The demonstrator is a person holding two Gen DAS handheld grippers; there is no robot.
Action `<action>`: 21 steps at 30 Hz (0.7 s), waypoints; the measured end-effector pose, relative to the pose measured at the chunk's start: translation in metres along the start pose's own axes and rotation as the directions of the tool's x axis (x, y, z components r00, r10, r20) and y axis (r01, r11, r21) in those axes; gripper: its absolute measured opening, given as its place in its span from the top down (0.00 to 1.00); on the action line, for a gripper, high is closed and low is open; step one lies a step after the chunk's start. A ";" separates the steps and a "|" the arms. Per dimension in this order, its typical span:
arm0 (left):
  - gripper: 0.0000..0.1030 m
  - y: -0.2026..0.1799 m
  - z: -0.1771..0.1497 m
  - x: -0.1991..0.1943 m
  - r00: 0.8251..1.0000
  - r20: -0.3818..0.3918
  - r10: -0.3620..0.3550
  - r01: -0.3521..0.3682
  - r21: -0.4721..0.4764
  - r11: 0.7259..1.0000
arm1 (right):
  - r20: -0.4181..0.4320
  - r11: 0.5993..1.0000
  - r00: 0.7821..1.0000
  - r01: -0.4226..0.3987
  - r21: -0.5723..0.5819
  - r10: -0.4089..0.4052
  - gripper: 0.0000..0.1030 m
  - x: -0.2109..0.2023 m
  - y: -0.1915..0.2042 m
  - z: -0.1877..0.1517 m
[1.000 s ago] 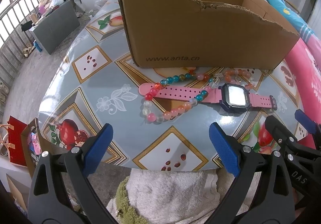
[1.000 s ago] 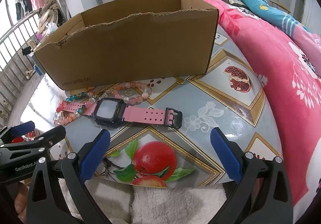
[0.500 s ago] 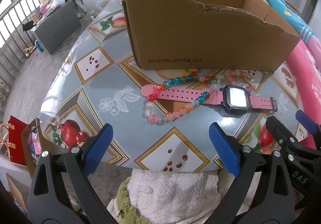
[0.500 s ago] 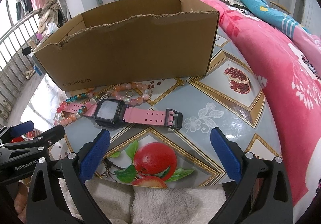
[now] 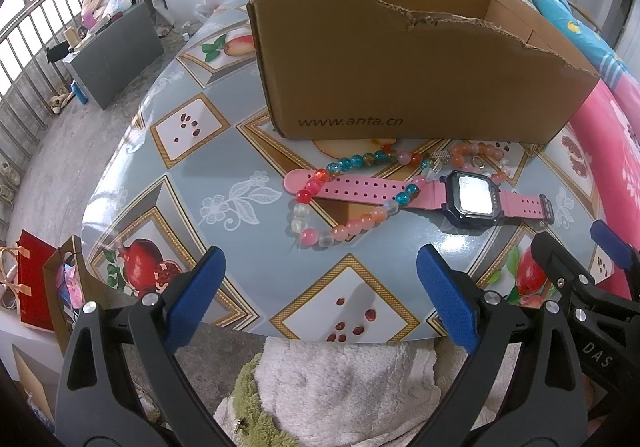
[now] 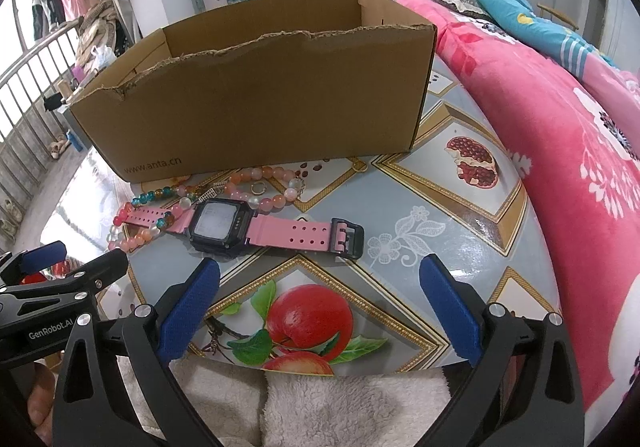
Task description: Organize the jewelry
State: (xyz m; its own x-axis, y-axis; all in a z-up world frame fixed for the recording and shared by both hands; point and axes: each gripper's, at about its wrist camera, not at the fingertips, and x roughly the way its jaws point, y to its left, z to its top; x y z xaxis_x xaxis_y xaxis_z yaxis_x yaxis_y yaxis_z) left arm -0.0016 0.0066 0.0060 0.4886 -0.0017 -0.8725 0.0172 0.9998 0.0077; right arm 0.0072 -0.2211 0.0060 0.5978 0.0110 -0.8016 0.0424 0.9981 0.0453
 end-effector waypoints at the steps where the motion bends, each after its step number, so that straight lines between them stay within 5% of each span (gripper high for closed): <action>1: 0.10 0.001 0.001 0.000 1.000 0.001 0.000 0.000 -0.001 1.000 | 0.000 1.000 1.000 0.001 0.000 -0.001 0.05 0.000 0.000 0.000; 21: 0.10 0.003 0.001 -0.003 1.000 0.006 0.009 -0.009 0.000 1.000 | 0.003 1.000 1.000 0.002 0.003 -0.002 0.05 -0.001 -0.001 0.000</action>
State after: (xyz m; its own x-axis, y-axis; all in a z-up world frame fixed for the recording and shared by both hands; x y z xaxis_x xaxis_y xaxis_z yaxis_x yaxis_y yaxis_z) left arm -0.0021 0.0092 0.0091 0.4941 0.0068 -0.8694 0.0126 0.9998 0.0150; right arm 0.0066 -0.2221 0.0063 0.6004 0.0089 -0.7996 0.0457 0.9979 0.0455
